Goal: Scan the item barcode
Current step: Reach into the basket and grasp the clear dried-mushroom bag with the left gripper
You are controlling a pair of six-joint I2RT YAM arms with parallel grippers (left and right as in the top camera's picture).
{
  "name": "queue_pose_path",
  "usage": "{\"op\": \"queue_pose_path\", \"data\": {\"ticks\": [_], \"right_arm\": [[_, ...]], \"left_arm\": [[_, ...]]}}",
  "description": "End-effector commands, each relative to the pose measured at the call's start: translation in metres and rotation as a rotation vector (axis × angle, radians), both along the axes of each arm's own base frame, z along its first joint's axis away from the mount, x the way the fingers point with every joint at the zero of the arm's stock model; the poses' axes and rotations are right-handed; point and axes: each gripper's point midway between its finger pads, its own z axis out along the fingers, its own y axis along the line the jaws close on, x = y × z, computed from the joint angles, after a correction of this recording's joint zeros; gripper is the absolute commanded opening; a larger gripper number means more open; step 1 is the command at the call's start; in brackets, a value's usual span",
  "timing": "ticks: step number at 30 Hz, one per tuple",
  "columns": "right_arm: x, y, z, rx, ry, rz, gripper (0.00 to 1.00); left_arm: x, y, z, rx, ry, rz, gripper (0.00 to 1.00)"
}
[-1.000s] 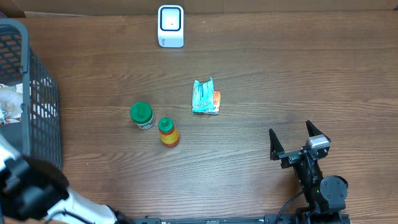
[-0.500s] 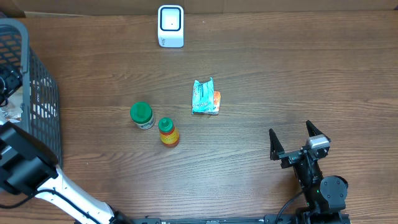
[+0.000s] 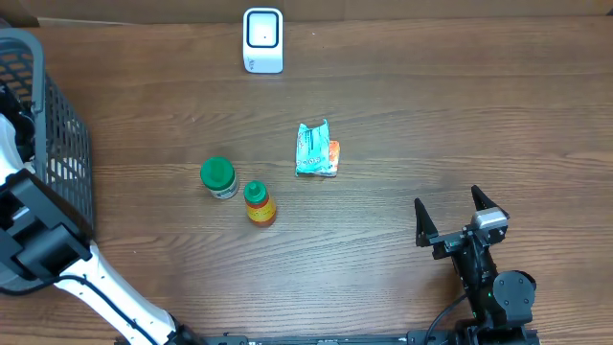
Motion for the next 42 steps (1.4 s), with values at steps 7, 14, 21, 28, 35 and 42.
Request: {"op": "queue_pose_path", "data": {"ticks": [7,14,21,28,35,42], "right_arm": [[0.001,-0.002,-0.002,0.002,-0.001,-0.013,1.00],[0.001,-0.002,-0.002,0.002,-0.001,-0.012,1.00],[0.001,-0.002,-0.002,0.002,-0.001,-0.012,1.00],[0.001,-0.002,-0.002,0.002,-0.001,-0.012,1.00],[0.001,-0.002,-0.002,0.002,-0.001,-0.013,1.00],[0.001,-0.002,-0.002,0.002,-0.001,-0.012,1.00]], "left_arm": [[-0.021,0.008,-0.038,0.020,0.125,0.046,0.73],[-0.035,-0.002,-0.054,-0.017,0.176,0.044,0.25],[-0.041,-0.007,-0.055,-0.037,0.202,0.042,0.04],[-0.041,-0.008,-0.034,-0.050,0.187,0.084,0.04],[-0.031,-0.002,0.067,0.020,0.038,0.155,0.04],[-0.035,-0.021,0.201,0.121,-0.236,0.133,0.04]]}}
